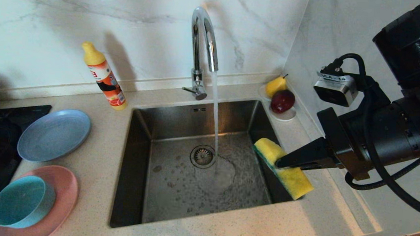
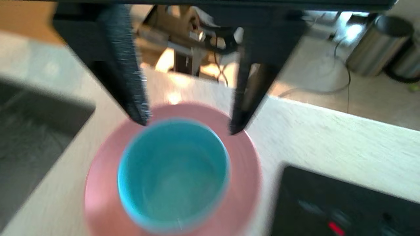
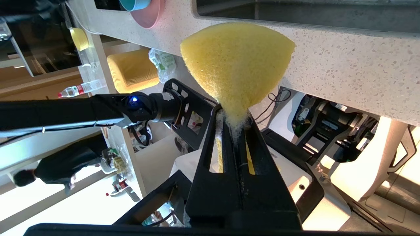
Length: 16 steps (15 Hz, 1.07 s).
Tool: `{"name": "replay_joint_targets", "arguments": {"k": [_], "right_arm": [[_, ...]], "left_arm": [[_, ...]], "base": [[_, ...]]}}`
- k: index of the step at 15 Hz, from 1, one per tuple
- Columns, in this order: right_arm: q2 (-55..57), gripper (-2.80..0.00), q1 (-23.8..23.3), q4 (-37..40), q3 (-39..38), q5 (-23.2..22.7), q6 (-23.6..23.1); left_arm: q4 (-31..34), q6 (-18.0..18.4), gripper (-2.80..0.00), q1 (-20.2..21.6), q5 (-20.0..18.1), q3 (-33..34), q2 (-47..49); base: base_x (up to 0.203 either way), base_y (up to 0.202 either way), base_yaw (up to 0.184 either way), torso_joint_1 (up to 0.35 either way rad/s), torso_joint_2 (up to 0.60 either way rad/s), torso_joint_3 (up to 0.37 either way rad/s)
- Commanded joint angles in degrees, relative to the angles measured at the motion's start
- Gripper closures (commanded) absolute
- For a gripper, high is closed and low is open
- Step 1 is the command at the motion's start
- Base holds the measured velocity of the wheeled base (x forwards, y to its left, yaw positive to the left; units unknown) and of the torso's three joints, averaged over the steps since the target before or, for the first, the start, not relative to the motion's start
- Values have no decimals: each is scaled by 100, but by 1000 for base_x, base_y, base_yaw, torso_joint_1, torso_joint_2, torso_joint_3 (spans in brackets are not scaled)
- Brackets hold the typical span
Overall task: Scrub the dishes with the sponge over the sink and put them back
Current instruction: Wash the bowl
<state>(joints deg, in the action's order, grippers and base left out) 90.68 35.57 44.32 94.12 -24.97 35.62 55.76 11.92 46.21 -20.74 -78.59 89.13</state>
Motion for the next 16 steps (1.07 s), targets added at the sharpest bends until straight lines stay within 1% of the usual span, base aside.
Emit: {"name": "replay_joint_targets", "arguments": {"k": [1,2,4,6,7,8,11,13,16], "right_arm": [[29,0,2,24,-13,-17,15],[30,0,2,24,-17,-8,13],[29,0,2,24,-36,-9,15],[34,0,2,24,-61,-8,7],[38,0,2,24,-61,-8,13],[38,0,2,24,-61,-8,7],[38,0,2,24,-113,-8,15],[29,0,2,15,-149,-17,9],[20,0,-15,15,-175,-8,15]], "left_arm": [[18,-12,-280,-273,20,559,-212],[-50,-35,-280,-351,28,772,-224],[-458,-71,-280,-395,137,1227,-205],[-1243,-149,-280,-401,436,1738,-129],[-1572,-253,-280,-401,552,1888,-67],[-1734,-349,-280,-395,604,1927,13],[-1740,-391,-280,-394,597,1968,53],[-1753,-459,-280,-403,579,2099,72],[-1779,-467,-280,-411,553,2255,245]], "base": [[0,0,0,0,0,0],[0,0,0,0,0,0],[0,0,0,0,0,0],[0,0,0,0,0,0],[0,0,0,0,0,0],[0,0,0,0,0,0],[0,0,0,0,0,0],[0,0,0,0,0,0],[0,0,0,0,0,0]]}}
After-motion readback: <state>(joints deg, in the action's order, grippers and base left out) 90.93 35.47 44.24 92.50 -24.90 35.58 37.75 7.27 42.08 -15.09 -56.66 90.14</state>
